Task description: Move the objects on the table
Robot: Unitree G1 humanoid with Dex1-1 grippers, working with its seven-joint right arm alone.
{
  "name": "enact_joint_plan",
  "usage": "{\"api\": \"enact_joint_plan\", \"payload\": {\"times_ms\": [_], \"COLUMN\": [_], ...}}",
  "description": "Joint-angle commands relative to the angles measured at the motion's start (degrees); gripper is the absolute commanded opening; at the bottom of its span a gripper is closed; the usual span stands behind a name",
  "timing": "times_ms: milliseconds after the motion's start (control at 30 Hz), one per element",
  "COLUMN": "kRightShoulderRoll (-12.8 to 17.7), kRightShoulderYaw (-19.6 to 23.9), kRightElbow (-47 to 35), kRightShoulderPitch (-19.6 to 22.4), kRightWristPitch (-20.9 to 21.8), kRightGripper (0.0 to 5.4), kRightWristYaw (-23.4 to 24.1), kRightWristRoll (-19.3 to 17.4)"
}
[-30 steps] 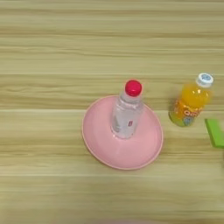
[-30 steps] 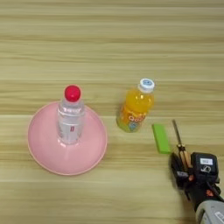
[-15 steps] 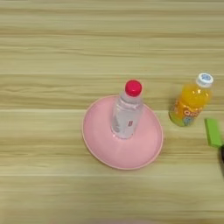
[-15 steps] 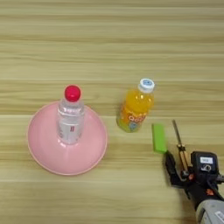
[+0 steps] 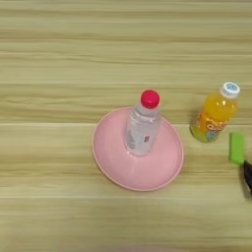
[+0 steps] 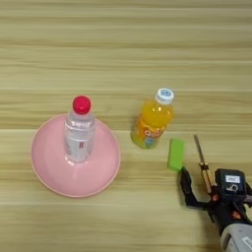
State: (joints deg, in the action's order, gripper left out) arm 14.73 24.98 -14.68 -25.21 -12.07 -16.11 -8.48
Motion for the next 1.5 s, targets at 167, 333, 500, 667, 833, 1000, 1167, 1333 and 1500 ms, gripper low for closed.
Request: {"api": "enact_joint_plan", "payload": {"times_ms": [167, 333, 500, 667, 833, 1000, 1167, 1333, 1500], "kRightShoulderRoll": [0.9, 0.3, -0.8, -1.5, -1.9, -2.4, -2.4, -2.4, -2.3], "kRightShoulderYaw": [0.8, 0.1, -1.4, -3.2, -5.1, -6.4, -7.2, -7.9, -8.8], "kRightElbow": [-5.8, -8.9, -9.9, -10.1, -9.7, -9.6, -8.8, -8.0, -6.8], "kRightShoulderPitch": [0.0, -0.6, -0.8, -1.0, -1.0, -0.9, -0.6, -0.1, 0.4], "kRightWristPitch": [2.2, 2.0, 2.5, 3.3, 4.2, 4.5, 4.9, 5.1, 5.5], "kRightGripper": [5.37, 5.37, 5.37, 5.37, 5.37, 5.37, 5.37, 5.37, 5.37], "kRightWristYaw": [1.7, 1.5, 1.0, 0.6, 0.6, 0.7, 0.8, 0.9, 0.8], "kRightWristRoll": [0.4, 0.1, 0.3, 0.5, 0.7, 0.9, 1.0, 1.1, 1.4]}}
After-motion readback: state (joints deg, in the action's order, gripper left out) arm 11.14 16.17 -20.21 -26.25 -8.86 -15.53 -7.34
